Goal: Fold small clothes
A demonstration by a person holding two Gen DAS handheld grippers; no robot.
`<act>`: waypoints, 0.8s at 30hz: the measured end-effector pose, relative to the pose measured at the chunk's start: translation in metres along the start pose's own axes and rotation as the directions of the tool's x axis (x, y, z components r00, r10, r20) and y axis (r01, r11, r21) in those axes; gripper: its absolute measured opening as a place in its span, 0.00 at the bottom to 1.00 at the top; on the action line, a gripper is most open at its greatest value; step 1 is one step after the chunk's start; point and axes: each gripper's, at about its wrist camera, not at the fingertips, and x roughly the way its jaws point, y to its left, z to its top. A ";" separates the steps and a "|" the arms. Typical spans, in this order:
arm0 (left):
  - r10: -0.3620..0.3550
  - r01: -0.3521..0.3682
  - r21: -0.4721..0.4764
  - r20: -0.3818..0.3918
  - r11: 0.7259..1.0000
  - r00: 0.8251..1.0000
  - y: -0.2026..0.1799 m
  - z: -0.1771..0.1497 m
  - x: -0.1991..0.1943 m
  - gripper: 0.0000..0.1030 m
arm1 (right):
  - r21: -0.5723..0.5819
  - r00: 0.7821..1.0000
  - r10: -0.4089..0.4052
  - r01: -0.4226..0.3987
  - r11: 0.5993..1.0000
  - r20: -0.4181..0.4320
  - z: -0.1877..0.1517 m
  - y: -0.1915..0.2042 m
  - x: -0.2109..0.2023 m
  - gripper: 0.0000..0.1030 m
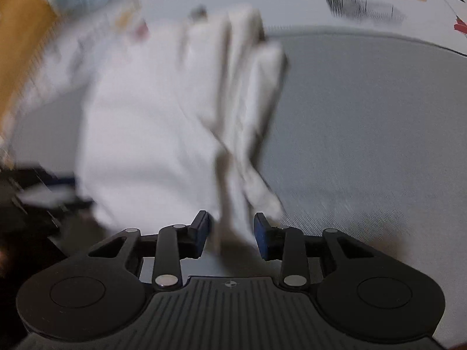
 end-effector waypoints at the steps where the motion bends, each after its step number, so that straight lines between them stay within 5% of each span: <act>1: 0.000 0.000 -0.007 0.007 1.000 1.000 0.000 0.001 -0.002 0.53 | -0.012 1.000 -0.020 0.020 1.000 -0.009 -0.001 0.001 0.001 0.38; 6: 0.013 -0.012 -0.028 0.050 1.000 0.999 0.001 0.001 -0.015 0.53 | 0.058 0.987 0.055 -0.064 0.996 0.152 0.009 -0.007 -0.026 0.37; 13: 0.033 -0.029 -0.050 0.070 0.998 0.997 0.002 0.008 -0.021 0.56 | 0.100 0.925 0.040 -0.083 0.991 0.378 0.025 -0.004 -0.050 0.47; 24: 0.031 -0.003 -0.173 0.158 0.985 0.987 0.023 0.023 -0.032 0.56 | 0.129 0.910 -0.041 -0.014 0.992 0.412 0.070 0.006 -0.021 0.50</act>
